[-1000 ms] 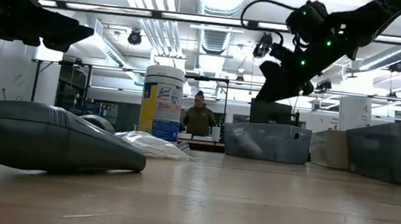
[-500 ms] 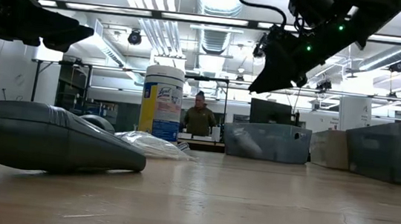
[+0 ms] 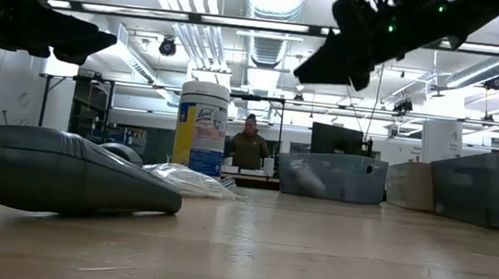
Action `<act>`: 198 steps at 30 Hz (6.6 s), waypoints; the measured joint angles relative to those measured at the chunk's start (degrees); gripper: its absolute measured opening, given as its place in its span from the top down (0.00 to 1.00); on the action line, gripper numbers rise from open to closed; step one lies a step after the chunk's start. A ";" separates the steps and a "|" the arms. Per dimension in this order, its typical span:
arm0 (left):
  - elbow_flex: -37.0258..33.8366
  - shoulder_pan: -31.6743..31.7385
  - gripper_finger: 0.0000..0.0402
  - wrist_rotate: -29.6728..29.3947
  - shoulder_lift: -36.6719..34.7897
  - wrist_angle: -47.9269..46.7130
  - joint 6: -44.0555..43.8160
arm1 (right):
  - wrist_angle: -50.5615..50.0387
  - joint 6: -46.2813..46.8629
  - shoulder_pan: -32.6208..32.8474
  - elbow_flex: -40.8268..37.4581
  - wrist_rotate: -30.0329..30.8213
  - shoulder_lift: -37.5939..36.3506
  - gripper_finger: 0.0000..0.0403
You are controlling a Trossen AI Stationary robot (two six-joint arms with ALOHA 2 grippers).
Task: Pick & Place Travel size toiletries
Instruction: Put the middle white cotton pack into the top black bin
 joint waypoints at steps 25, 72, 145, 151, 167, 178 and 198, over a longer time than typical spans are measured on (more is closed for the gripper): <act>0.00 0.02 0.41 -0.01 0.03 -0.09 0.00 | 14.75 -7.00 5.33 4.69 -5.55 10.43 0.63; 0.00 0.00 0.41 -0.25 0.12 -0.35 0.00 | -10.84 -16.09 1.95 33.38 -14.90 44.26 0.77; 0.00 0.00 0.41 -0.45 0.82 -0.37 0.00 | 0.37 -12.73 -11.31 2.27 -19.47 1.92 0.98; 0.00 0.00 0.41 -0.45 0.82 -0.37 0.00 | 1.12 -11.15 -14.92 2.28 -19.47 1.91 0.98; 0.00 0.02 0.41 -0.45 0.82 -0.39 0.00 | 0.81 -10.47 -24.71 2.28 -19.44 1.90 0.98; 0.00 0.00 0.41 -0.45 0.82 -0.39 0.00 | 0.81 -7.54 -31.05 2.19 -15.60 1.90 0.98; 0.00 0.02 0.41 -0.45 0.80 -0.39 0.00 | 2.05 -6.00 -36.23 0.42 -10.67 7.76 0.98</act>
